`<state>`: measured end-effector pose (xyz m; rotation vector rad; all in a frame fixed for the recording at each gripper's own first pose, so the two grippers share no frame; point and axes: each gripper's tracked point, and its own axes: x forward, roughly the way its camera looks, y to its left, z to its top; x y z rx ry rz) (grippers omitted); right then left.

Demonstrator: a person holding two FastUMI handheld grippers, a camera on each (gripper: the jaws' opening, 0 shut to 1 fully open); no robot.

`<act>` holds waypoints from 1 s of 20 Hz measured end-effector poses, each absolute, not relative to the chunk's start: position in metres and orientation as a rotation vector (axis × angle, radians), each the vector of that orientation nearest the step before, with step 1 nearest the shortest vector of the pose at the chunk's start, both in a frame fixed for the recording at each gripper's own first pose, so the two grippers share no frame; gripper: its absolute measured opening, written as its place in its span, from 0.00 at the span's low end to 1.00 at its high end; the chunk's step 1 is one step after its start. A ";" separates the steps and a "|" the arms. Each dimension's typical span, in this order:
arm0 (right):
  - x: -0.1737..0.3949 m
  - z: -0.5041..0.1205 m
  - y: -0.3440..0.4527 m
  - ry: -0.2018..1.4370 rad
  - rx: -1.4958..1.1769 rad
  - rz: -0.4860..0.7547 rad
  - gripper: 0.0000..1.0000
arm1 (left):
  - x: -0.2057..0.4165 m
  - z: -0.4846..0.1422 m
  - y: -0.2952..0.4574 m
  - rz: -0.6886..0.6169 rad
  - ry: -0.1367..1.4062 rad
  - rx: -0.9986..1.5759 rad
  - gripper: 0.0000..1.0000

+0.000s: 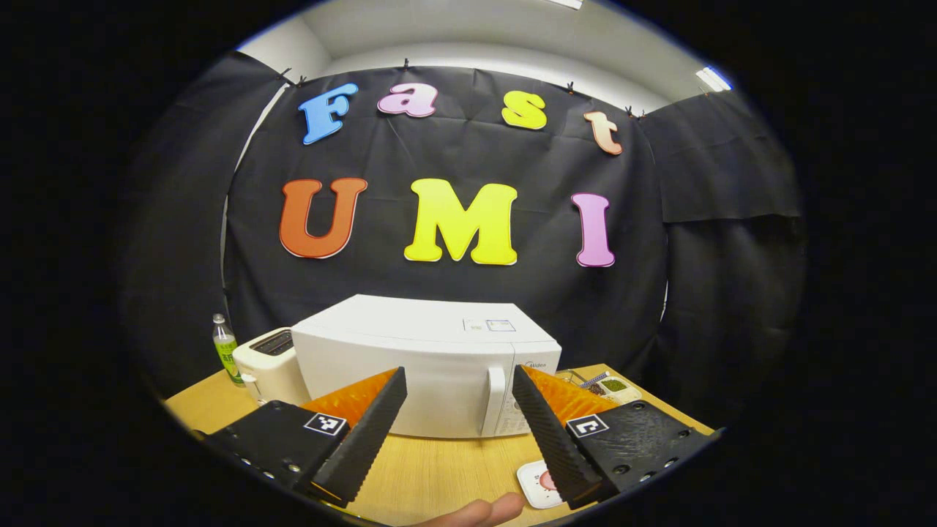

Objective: Open the microwave oven with the left hand, put the food in, and close the microwave oven.

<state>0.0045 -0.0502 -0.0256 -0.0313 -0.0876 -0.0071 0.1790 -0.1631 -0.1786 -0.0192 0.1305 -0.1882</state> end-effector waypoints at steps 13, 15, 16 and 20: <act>0.020 -0.053 -0.076 -0.041 0.001 0.051 1.00 | 0.277 -0.299 -0.220 -0.208 0.230 -0.013 0.94; 0.021 -0.059 -0.082 -0.040 -0.008 0.050 1.00 | 0.286 -0.305 -0.223 -0.202 0.230 -0.016 0.93; 0.023 -0.062 -0.084 -0.039 -0.018 0.047 1.00 | 0.286 -0.304 -0.223 -0.189 0.217 -0.016 0.93; 0.027 -0.076 -0.088 -0.014 -0.011 0.045 1.00 | 0.291 -0.303 -0.224 -0.158 0.167 0.012 0.69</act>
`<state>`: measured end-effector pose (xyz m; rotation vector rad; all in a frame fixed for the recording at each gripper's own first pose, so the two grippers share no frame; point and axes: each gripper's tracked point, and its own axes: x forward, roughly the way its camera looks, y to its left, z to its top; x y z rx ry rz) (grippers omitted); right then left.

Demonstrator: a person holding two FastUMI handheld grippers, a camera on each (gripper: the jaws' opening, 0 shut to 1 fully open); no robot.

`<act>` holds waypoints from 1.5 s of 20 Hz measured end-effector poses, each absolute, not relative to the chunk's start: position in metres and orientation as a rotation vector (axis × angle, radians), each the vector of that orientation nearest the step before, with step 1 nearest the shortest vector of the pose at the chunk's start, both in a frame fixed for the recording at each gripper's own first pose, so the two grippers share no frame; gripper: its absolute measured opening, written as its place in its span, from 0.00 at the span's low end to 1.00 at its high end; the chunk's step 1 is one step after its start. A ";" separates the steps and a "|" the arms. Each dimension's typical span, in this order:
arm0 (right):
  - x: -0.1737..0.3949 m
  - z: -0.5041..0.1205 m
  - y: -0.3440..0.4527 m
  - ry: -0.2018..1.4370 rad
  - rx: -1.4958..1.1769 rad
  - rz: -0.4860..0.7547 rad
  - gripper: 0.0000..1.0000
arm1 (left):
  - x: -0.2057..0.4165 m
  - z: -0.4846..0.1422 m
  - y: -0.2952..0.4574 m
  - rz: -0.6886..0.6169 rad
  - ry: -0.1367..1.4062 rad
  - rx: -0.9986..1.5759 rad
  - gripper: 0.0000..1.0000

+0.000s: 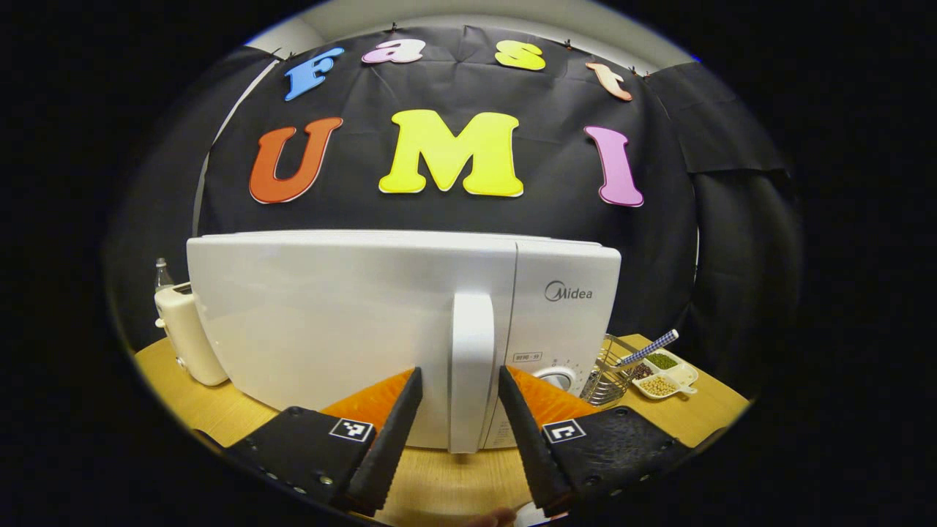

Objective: Open the microwave oven with the left hand, put the food in, and close the microwave oven.

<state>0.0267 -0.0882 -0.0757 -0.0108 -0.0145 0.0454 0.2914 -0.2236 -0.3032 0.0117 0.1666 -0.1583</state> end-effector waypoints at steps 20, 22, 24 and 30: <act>0.014 -0.099 -0.083 0.038 -0.020 0.055 0.93 | 0.237 -0.310 -0.208 -0.226 0.234 -0.014 0.02; 0.013 -0.101 -0.078 0.045 -0.012 0.059 1.00 | 0.218 -0.306 -0.201 -0.278 0.224 -0.016 0.02; 0.009 -0.102 -0.072 0.050 -0.005 0.064 1.00 | 0.200 -0.307 -0.192 -0.318 0.222 -0.034 0.02; -0.009 -0.097 -0.053 0.039 -0.019 0.084 1.00 | 0.149 -0.304 -0.148 -0.308 0.226 -0.020 0.02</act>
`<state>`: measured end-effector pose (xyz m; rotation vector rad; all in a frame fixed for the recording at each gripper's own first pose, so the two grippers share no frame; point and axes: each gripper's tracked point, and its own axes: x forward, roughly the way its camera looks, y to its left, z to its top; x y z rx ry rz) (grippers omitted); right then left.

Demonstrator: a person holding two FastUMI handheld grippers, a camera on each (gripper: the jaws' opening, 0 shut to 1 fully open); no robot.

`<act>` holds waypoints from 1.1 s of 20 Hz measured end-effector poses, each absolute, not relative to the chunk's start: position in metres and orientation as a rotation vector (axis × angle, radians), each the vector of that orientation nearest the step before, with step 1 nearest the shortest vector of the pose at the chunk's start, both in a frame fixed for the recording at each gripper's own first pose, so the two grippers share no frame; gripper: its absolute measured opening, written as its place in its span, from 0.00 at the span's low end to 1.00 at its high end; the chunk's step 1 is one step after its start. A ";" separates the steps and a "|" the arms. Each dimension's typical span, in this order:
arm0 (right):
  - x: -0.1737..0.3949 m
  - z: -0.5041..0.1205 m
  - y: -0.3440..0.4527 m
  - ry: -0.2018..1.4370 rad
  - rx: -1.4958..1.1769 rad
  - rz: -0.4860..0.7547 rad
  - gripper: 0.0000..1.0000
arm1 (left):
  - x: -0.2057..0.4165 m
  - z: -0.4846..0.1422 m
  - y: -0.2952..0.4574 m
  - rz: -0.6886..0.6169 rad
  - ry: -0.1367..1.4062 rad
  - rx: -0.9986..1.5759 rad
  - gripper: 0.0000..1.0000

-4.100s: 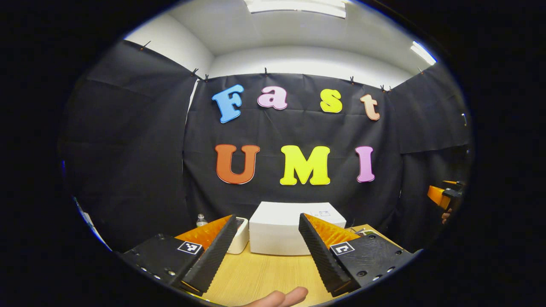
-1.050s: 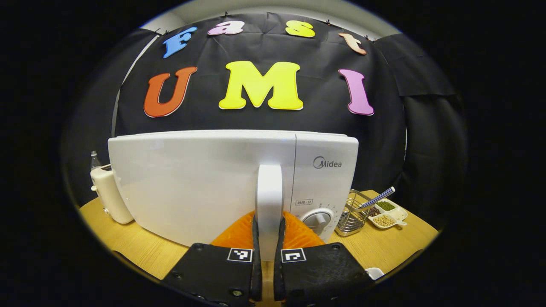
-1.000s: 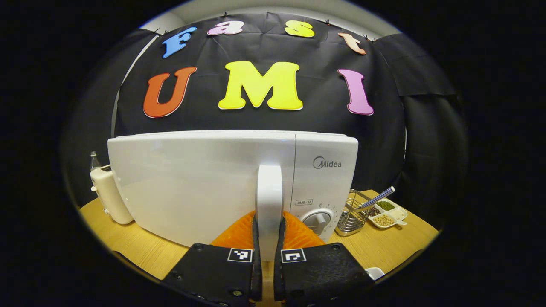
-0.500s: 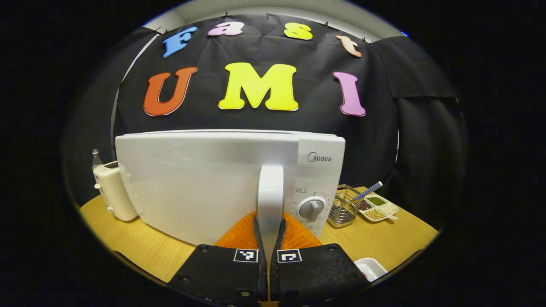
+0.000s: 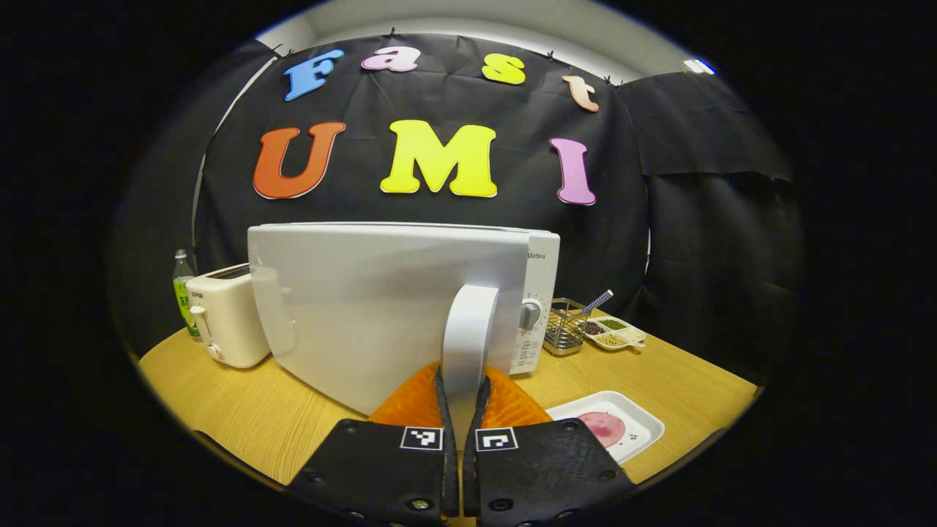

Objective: Open the microwave oven with the left hand, put the food in, and close the microwave oven.

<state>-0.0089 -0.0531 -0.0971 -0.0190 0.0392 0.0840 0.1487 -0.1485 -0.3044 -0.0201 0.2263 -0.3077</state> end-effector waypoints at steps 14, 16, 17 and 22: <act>-0.038 -0.099 0.020 0.047 -0.073 0.199 1.00 | 0.073 -0.295 -0.005 -0.256 0.176 0.002 0.04; -0.040 -0.100 0.029 0.052 -0.082 0.210 1.00 | 0.067 -0.296 0.023 -0.220 0.177 -0.003 0.04; -0.041 -0.101 0.033 0.056 -0.084 0.218 1.00 | 0.063 -0.295 0.040 -0.186 0.182 -0.004 0.07; -0.036 -0.111 0.040 0.090 -0.109 0.236 1.00 | 0.016 -0.276 0.105 -0.076 0.174 -0.082 0.57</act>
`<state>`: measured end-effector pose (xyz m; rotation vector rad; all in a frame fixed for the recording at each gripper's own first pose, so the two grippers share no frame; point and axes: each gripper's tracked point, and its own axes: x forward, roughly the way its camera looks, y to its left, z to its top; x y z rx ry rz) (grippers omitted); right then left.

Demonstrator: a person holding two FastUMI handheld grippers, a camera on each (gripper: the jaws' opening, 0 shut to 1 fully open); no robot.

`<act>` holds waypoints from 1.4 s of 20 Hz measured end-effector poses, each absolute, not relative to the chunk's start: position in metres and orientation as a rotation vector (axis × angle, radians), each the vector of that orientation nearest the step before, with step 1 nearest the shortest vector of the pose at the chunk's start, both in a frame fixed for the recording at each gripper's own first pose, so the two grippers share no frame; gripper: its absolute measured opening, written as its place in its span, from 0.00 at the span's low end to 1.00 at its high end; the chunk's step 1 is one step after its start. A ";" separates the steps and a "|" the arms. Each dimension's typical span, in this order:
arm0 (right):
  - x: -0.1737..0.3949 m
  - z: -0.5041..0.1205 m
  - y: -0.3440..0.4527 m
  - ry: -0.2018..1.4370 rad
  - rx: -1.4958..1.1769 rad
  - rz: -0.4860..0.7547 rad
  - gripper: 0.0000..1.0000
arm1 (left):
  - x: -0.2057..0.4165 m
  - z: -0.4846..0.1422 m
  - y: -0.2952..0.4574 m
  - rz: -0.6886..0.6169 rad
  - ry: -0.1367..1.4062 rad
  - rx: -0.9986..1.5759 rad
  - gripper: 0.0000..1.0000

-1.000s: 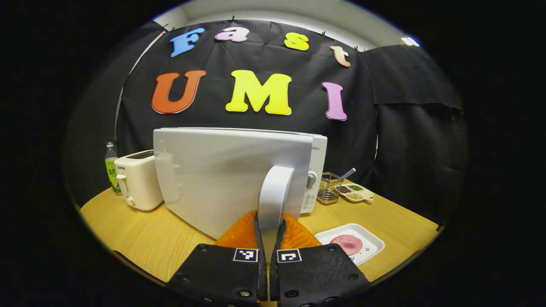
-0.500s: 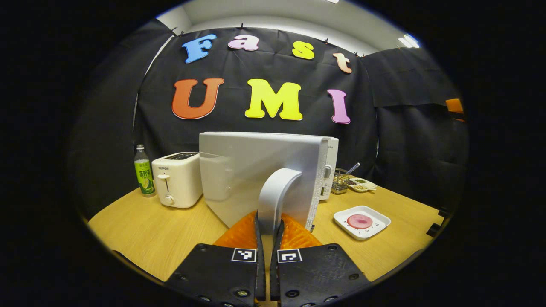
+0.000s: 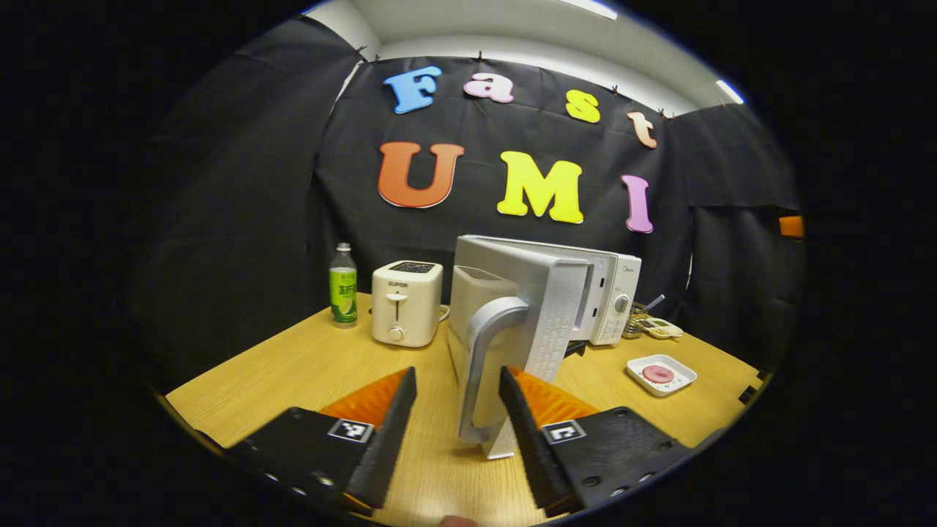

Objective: Open the microwave oven with the left hand, put the food in, and close the microwave oven.

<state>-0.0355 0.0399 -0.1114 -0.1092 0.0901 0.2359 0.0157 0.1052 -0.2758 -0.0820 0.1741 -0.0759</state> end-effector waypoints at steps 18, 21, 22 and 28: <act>0.108 -0.252 0.021 0.713 -0.164 0.326 0.99 | -0.028 -0.104 0.048 0.081 0.005 0.090 0.93; 0.126 -0.302 0.022 0.887 -0.106 0.357 0.97 | -0.026 -0.098 0.030 0.084 -0.005 0.064 0.93; 0.132 -0.318 0.023 0.934 -0.088 0.367 0.96 | -0.023 -0.094 0.024 0.078 -0.013 0.058 0.94; 0.150 -0.386 0.041 1.163 0.012 0.459 0.84 | -0.013 -0.081 0.014 0.072 -0.038 0.047 0.93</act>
